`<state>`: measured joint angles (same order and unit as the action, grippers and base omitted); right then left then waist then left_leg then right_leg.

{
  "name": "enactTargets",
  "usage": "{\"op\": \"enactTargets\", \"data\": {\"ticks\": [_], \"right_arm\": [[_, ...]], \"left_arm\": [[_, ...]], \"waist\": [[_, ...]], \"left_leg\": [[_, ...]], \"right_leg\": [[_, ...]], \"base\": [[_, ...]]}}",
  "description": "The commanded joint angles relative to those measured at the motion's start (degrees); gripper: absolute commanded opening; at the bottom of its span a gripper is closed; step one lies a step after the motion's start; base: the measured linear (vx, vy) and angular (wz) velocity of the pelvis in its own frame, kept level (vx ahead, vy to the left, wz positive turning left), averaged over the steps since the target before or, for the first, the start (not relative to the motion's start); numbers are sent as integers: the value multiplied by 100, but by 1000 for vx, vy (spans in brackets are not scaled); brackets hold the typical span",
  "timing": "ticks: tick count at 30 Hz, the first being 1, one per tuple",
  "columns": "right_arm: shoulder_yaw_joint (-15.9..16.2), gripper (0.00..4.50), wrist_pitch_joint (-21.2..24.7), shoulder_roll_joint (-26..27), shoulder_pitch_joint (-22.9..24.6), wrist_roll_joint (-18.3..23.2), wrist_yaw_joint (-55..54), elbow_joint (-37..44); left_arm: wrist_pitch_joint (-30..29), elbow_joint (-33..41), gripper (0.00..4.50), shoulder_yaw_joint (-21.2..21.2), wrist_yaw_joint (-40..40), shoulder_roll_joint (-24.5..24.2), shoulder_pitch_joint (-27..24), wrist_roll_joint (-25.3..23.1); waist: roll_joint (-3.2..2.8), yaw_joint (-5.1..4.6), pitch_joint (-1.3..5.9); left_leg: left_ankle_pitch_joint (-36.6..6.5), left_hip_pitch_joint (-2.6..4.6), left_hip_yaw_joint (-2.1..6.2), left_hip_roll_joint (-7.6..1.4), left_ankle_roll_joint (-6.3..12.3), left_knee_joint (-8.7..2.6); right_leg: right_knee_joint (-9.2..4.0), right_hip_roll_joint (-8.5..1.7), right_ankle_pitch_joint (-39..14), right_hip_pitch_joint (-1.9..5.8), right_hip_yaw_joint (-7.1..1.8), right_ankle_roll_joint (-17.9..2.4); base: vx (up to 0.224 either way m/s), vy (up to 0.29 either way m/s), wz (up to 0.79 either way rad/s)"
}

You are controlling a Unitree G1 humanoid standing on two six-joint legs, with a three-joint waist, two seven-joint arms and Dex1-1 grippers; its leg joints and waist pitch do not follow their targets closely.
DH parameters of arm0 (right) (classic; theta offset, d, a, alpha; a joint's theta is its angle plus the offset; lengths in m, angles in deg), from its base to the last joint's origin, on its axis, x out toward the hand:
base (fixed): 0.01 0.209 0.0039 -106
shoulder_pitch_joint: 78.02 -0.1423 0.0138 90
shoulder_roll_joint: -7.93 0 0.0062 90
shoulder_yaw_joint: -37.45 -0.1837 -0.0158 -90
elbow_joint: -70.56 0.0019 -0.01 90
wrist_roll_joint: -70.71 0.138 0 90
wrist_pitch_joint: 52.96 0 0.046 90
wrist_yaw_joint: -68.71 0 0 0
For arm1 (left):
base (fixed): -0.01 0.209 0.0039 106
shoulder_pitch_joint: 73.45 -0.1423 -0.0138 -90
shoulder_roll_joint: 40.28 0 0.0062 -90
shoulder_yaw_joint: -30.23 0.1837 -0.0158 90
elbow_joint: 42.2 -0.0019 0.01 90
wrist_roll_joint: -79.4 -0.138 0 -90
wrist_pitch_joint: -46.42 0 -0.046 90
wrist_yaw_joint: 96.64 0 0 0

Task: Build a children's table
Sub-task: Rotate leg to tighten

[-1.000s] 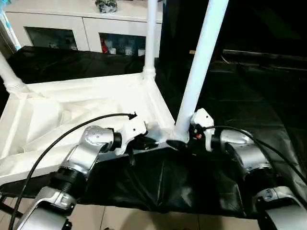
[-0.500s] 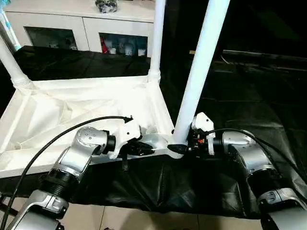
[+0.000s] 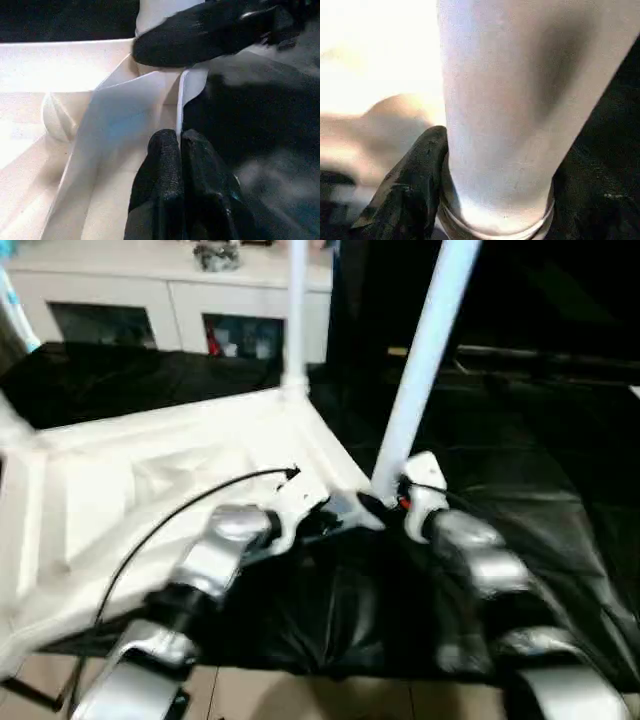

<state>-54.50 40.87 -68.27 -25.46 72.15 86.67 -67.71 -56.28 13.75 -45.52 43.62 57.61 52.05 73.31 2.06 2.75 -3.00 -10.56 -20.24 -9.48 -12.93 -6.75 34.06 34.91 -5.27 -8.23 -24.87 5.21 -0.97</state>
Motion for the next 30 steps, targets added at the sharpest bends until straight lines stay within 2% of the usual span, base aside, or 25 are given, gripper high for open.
{"op": "enactTargets", "data": {"ticks": [1, 2, 4, 6, 8, 9, 10, 13, 15, 16, 18, 21, 22, 23, 25, 30], "right_arm": [[294, 264, 210, 518, 11, -24, -98, -246], [342, 264, 142, 579, -3, -67, -70, -248], [408, 264, -6, 626, -16, -123, 19, -238], [353, 320, -165, 627, -1, 23, 429, -152], [298, 337, -150, 620, -8, 99, 528, -147], [341, 344, -151, 475, -13, 116, 799, -91], [377, 356, -171, 396, -25, 112, 895, -81], [470, 386, -214, 182, -23, 98, 1259, -20], [599, 405, -272, -93, 17, 36, 1743, 101], [628, 405, -294, -169, 31, 16, 1881, 135], [680, 405, -207, -466, 108, 91, 2490, 362], [734, 405, -168, -715, 180, 146, 3014, 543], [762, 405, -166, -830, 213, 162, 3248, 606], [823, 405, -159, -1015, 263, 193, 3584, 687], [939, 405, -28, -1278, 333, 264, 4092, 829], [1175, 405, 145, -1530, 407, 230, 4721, 1046]], "left_arm": [[60, 86, 0, -94, 514, 292, 273, 54], [85, 94, 0, -73, 476, 312, 257, 56], [128, 90, 0, -59, 419, 322, 236, 65], [203, 173, 0, -26, 233, 250, 154, 86], [237, 212, 0, -26, 176, 219, 124, 107], [274, 366, 0, -20, -47, 105, 21, 178], [304, 424, 0, -13, -141, 53, -21, 202], [393, 543, 0, 6, -408, -83, -116, 276], [432, 688, 0, 7, -748, -238, -226, 401], [416, 729, 0, 3, -842, -277, -254, 440], [458, 834, 0, 11, -1181, -459, -341, 523], [472, 915, 0, 34, -1511, -617, -410, 600], [492, 943, 0, 62, -1700, -697, -439, 635], [498, 962, 0, 113, -2001, -822, -465, 692], [443, 960, 0, 169, -2372, -990, -471, 764], [349, 913, 0, 228, -2772, -1166, -430, 800]], "waist": [[-38, -5, 411], [-54, -5, 414], [-51, -3, 425], [-41, 0, 426], [-43, 2, 412], [-12, 0, 412], [-7, -11, 407], [-21, -43, 395], [-17, -52, 394], [-21, -56, 394], [-15, -46, 395], [-32, -36, 395], [-69, -33, 392], [-54, -18, 393], [-71, -4, 394], [-81, 31, 393]], "left_leg": [[-1534, -11, -59, 75, 47, -392], [-1491, -45, -56, 68, 106, -404], [-1434, -42, -66, 60, 163, -398], [-1382, -56, -76, 63, 215, -396], [-1435, -49, -82, 63, 270, -398], [-1452, -59, -80, 61, 284, -399], [-1462, -79, -70, 55, 294, -406], [-1519, -58, -69, 53, 292, -406], [-1556, -69, -63, 44, 319, -404], [-1539, -58, -74, 34, 336, -399], [-1525, -55, -75, 32, 360, -398], [-1482, -48, -81, 15, 387, -401], [-1497, -38, -80, 15, 374, -401], [-1516, -33, -81, 16, 367, -401], [-1516, -36, -79, 10, 392, -404], [-1472, -37, -79, 5, 361, -406]], "right_leg": [[-541, -178, -2474, 348, -182, -618], [-508, -181, -2225, 369, -193, -673], [-480, -178, -1924, 372, -206, -773], [-464, -180, -1776, 389, -211, -857], [-479, -184, -1868, 386, -210, -881], [-480, -188, -1916, 397, -206, -872], [-479, -203, -2003, 413, -203, -860], [-511, -203, -2204, 387, -200, -834], [-506, -202, -2247, 401, -196, -830], [-503, -204, -2178, 377, -212, -865], [-499, -202, -2136, 387, -213, -902], [-468, -192, -1876, 379, -225, -1035], [-466, -194, -1875, 373, -227, -1062], [-469, -187, -1842, 387, -225, -1082], [-455, -187, -1777, 394, -231, -1109], [-441, -186, -1688, 409, -229, -1162]], "base": [[0, 0, 0], [0, 0, 0], [0, 0, 0], [0, 0, 0], [0, 0, 0], [0, 0, 0], [0, 0, 0], [0, 0, 0], [0, 0, 0], [0, 0, 0], [0, 0, 0], [0, 0, 0], [0, 0, 0], [0, 0, 0], [0, 0, 0], [0, 0, 0]]}}
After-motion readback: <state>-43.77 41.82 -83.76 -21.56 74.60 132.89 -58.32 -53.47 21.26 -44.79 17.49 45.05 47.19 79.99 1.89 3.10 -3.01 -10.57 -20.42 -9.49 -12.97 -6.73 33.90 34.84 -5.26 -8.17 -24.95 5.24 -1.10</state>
